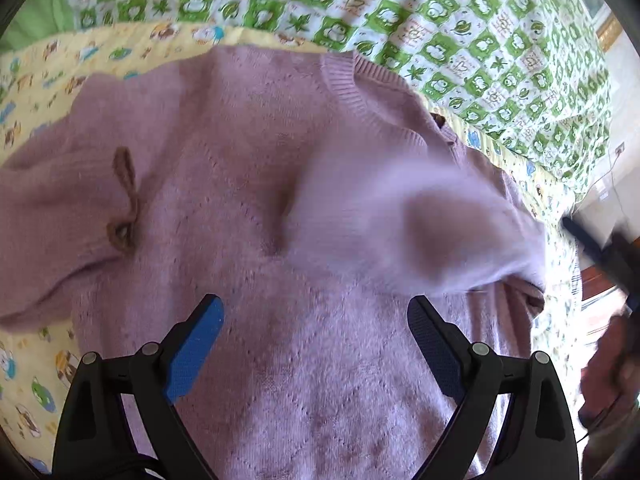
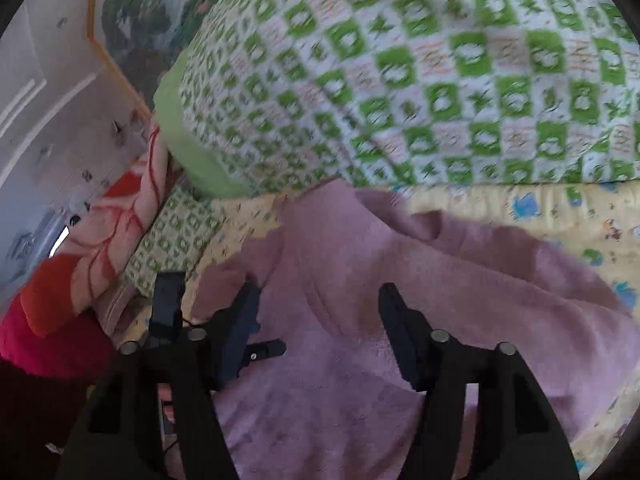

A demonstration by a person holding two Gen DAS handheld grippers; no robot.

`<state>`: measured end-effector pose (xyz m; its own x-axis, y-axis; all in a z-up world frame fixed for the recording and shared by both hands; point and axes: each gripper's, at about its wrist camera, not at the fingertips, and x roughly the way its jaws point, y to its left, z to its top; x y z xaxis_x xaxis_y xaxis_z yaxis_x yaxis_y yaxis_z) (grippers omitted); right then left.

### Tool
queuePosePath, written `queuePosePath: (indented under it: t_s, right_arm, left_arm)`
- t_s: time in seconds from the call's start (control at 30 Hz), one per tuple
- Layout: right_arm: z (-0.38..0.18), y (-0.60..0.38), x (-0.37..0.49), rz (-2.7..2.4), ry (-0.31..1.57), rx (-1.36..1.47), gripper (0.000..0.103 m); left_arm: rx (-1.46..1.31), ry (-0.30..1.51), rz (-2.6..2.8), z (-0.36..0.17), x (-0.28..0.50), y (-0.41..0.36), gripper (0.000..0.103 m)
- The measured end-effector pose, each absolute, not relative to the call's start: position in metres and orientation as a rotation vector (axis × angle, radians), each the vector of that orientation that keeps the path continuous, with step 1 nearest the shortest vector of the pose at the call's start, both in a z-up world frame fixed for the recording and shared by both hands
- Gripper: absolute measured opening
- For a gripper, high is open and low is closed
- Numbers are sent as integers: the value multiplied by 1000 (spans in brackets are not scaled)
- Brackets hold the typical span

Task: Fold small clothes

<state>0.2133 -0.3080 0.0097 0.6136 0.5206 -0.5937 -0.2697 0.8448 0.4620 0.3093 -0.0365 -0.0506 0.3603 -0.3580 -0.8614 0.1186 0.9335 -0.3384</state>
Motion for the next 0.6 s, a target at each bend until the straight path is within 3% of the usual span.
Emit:
queuePosePath:
  t_s: [0.17, 0.37, 0.47, 0.53, 0.57, 0.6]
  right_arm:
    - [-28, -330, 196, 344, 881, 415, 65]
    - [-29, -366, 168, 204, 871, 473, 65]
    - [-31, -372, 156, 170, 862, 486, 65]
    - [-33, -379, 151, 153, 859, 499, 65]
    - [-35, -381, 151, 142, 859, 506, 65]
    - [-36, -383, 151, 126, 858, 515, 65]
  left_arm:
    - [-290, 1221, -292, -76, 319, -39, 94]
    - [-359, 1217, -285, -85, 339, -51, 93]
    - [-378, 1205, -299, -79, 353, -57, 88]
    - [-365, 1197, -315, -77, 362, -66, 72]
    - [-342, 1190, -310, -75, 365, -70, 51]
    - [-310, 1181, -315, -72, 366, -72, 21]
